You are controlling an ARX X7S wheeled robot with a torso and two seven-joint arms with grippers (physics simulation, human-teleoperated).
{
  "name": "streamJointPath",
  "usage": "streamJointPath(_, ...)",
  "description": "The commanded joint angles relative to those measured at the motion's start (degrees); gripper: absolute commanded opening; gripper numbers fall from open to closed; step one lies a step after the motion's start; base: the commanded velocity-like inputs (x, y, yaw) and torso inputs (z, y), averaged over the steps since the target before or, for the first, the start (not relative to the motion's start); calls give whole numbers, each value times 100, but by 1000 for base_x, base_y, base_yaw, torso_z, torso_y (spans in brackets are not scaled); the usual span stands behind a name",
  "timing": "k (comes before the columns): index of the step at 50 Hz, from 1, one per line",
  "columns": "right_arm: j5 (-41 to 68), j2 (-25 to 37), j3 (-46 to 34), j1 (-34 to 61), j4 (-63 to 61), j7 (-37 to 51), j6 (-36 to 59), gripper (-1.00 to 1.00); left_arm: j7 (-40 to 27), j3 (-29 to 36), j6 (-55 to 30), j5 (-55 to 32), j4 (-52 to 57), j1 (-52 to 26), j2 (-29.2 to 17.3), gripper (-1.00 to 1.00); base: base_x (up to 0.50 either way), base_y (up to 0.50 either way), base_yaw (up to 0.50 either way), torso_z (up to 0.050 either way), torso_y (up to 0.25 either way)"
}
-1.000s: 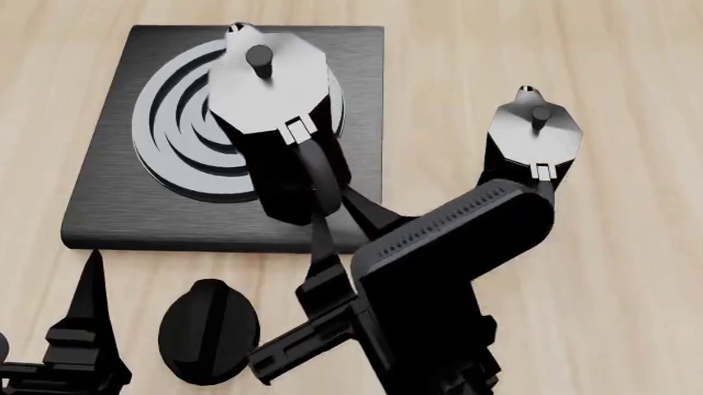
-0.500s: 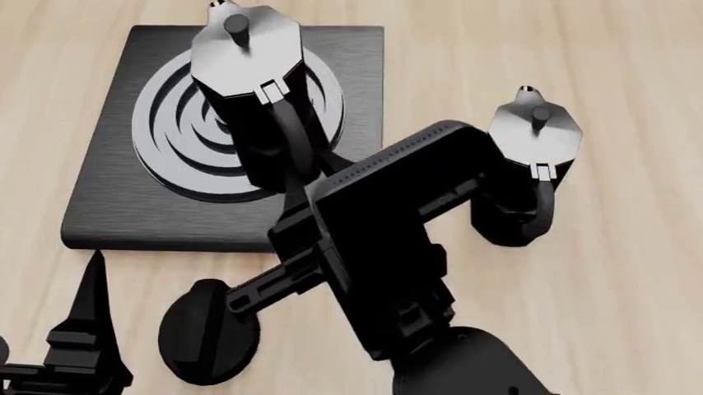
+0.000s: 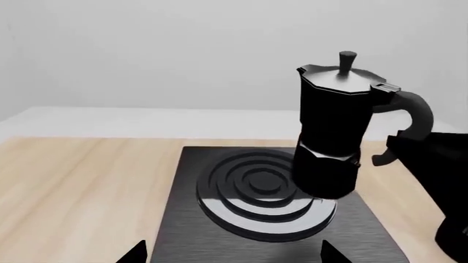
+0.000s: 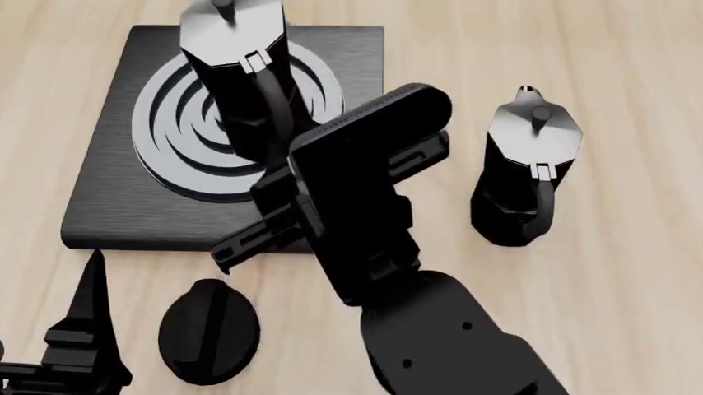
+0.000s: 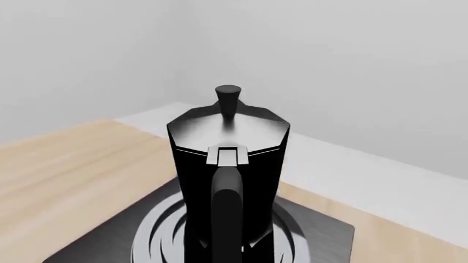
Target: Put the right moka pot on the stove.
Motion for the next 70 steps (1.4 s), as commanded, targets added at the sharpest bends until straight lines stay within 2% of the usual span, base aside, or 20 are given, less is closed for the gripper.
streamJointPath(1,-303,-311,-92,267,879,-249,-721,-100,7,15,22,-26,1,0,-12,100,0,0,0,0,10)
streamJointPath(34,-534,-1093,-373,1001,3097,-391,-1914,-100,12,99,141,72,53,43,-83,100,0,0,0,0,1)
streamJointPath(43,-414,-1339,-548,1363,4193,-361,-2456,-100,-1,79,135,18,120,30,-112,100,0,0,0,1,1)
streamJointPath(52,480,-1368,-1576,1894,5371,-62,-3238,-100,23,52,217,-5,137,73,-129,100,0,0,0,0,1)
streamJointPath(70,3388,-1376,-4686,2505,6701,264,-4410,-100,41,45,324,-18,119,117,-138,100,0,0,0,0,1)
